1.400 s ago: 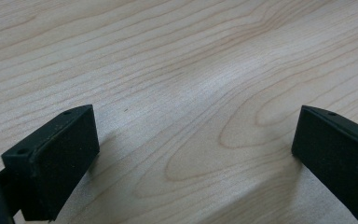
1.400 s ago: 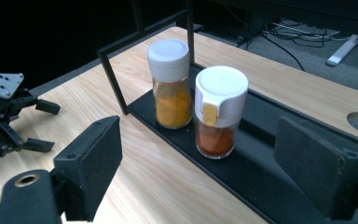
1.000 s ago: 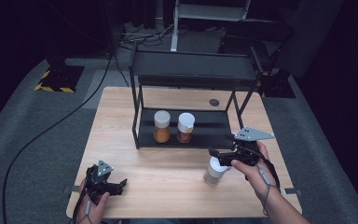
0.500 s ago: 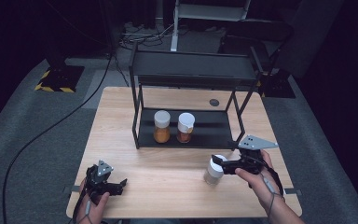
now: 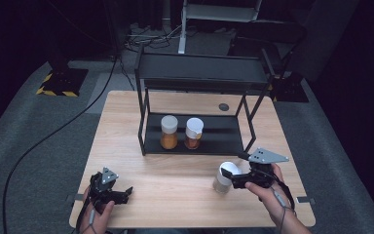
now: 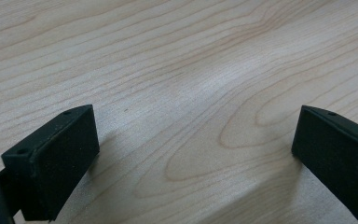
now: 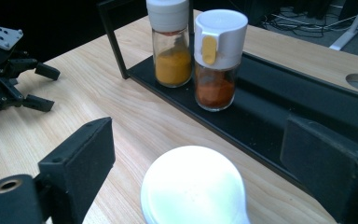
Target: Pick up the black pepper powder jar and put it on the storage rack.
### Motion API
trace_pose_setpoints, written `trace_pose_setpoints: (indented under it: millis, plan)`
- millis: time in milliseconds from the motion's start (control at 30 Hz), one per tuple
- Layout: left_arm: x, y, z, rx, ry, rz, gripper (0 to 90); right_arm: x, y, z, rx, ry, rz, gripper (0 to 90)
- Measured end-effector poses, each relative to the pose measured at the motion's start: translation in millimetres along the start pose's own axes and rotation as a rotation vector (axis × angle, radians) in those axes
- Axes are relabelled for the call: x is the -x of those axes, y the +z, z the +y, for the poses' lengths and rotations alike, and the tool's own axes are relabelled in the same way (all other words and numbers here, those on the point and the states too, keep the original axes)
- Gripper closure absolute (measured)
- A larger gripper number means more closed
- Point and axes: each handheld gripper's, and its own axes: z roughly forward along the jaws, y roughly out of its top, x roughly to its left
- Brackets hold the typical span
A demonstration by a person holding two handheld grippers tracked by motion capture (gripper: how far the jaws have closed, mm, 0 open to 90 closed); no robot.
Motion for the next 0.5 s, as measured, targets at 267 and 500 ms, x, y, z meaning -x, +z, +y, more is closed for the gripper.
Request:
trace_pose_setpoints:
  millis: [267,500]
  plan:
    - [0.0,0.0,0.0,0.000,0.000,0.000,0.2,2.6,5.9,-10.6,-0.014,0.002,0.001,9.4]
    - [0.0,0.0,0.0,0.000,0.000,0.000,0.3,3.1,12.0,-22.0,-0.029,-0.009,0.004,9.2]
